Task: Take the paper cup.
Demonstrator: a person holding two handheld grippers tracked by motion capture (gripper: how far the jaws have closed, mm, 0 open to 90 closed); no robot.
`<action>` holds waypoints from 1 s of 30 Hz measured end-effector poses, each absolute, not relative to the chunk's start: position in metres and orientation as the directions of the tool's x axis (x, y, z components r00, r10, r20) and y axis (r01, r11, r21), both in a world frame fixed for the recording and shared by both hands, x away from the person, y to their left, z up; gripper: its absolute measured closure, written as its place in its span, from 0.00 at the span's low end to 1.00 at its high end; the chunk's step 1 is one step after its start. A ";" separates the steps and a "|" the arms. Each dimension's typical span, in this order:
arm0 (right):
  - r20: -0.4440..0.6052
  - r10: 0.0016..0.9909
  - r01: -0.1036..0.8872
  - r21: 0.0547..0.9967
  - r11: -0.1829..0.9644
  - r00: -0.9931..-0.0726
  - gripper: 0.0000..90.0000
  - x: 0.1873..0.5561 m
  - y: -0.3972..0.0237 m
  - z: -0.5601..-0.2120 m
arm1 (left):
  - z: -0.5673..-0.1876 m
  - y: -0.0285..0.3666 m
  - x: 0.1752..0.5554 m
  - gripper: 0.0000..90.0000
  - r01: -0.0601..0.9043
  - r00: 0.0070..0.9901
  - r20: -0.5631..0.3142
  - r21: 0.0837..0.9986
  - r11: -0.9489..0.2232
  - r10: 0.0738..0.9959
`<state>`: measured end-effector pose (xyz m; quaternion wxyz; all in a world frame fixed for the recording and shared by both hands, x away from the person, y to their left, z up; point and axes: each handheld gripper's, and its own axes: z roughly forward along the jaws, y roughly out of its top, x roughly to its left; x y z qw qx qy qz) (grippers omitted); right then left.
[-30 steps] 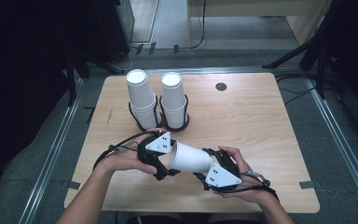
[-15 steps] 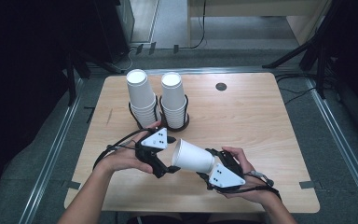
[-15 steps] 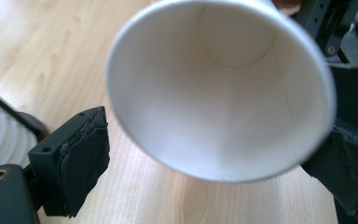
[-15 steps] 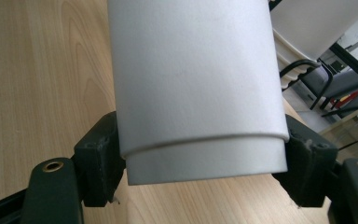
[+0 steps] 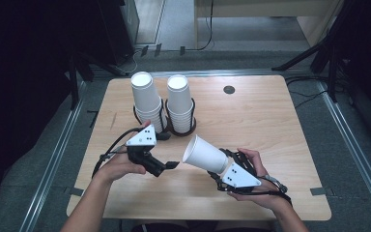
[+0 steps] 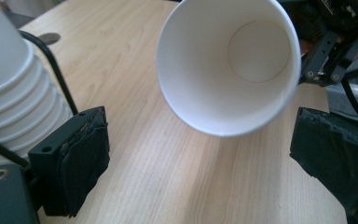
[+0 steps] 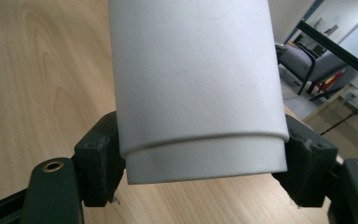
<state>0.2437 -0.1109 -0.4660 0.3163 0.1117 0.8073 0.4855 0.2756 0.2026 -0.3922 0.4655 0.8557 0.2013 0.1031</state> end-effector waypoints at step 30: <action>-0.195 0.632 -0.023 0.963 0.270 -0.750 0.29 0.245 -0.114 -0.449 | -0.432 0.200 0.256 0.05 0.307 0.834 -0.178 0.936 -0.170 0.523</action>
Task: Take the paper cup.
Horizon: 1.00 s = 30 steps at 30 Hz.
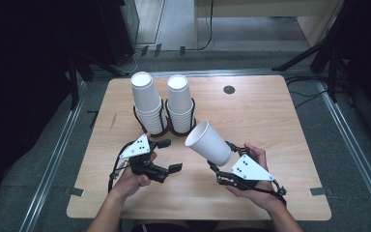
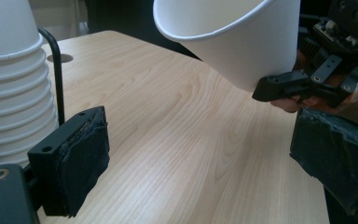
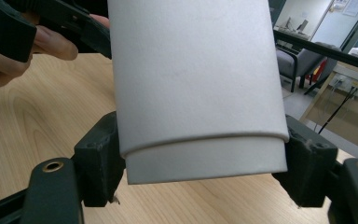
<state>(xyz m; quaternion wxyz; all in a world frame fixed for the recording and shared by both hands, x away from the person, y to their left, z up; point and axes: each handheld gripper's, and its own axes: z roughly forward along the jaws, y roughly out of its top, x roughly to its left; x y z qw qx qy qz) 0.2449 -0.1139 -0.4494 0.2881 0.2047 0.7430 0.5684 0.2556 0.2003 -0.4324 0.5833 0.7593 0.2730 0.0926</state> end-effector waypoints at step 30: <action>-0.045 0.578 0.039 0.990 0.132 -0.815 0.29 0.236 -0.093 -0.450 | -0.424 0.190 0.256 0.05 0.318 0.849 -0.295 0.948 0.023 0.438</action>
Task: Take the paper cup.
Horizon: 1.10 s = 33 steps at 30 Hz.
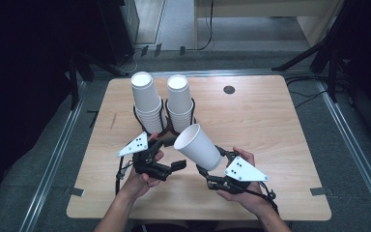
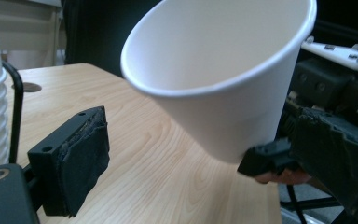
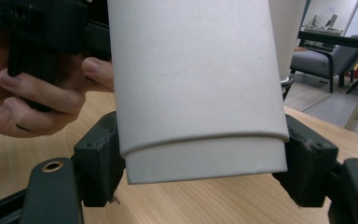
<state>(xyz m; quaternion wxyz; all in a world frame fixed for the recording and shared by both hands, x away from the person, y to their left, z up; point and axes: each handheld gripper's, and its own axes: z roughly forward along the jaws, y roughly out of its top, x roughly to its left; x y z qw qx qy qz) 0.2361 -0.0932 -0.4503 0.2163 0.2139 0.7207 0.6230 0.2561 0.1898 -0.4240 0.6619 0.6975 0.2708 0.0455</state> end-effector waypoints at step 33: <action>-0.011 0.510 0.063 0.990 0.128 -0.860 0.29 0.230 -0.078 -0.462 | -0.420 0.179 0.252 0.13 0.300 0.879 -0.296 0.953 0.047 0.374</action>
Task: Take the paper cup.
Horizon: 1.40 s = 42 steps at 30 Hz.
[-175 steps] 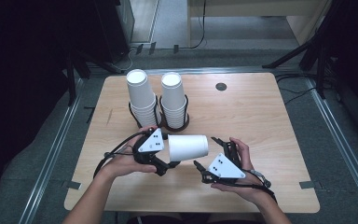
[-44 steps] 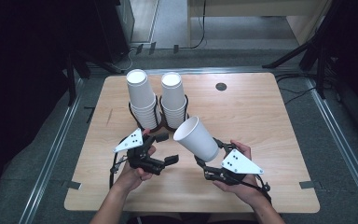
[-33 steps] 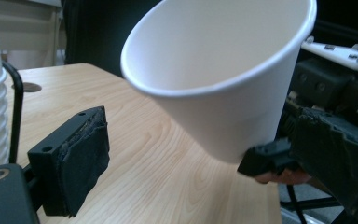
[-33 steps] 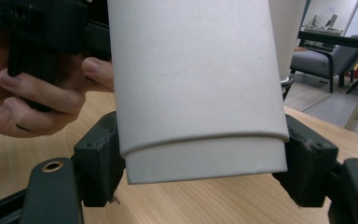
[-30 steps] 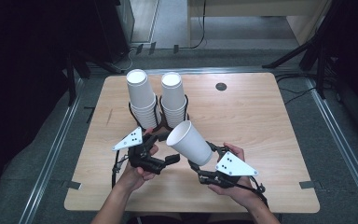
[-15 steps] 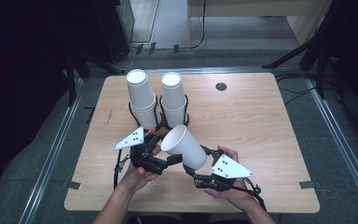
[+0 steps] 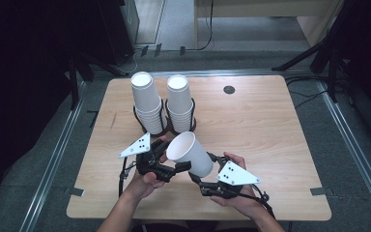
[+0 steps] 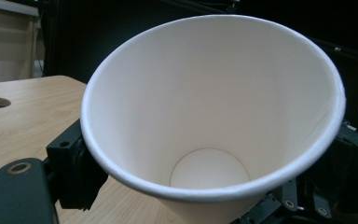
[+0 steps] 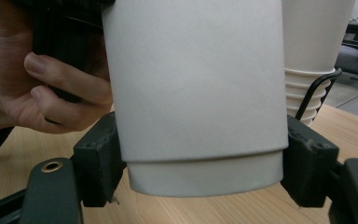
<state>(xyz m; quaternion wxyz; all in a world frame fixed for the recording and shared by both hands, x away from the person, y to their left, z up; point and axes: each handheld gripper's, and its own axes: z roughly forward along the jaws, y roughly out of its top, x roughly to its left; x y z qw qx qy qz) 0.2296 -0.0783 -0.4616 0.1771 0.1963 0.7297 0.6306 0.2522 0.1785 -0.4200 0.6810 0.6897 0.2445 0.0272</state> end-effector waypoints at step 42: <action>-0.124 0.590 0.033 0.968 0.248 -0.798 0.22 0.227 -0.067 -0.454 | -0.416 0.155 0.246 0.04 0.251 0.882 -0.156 0.954 -0.162 0.446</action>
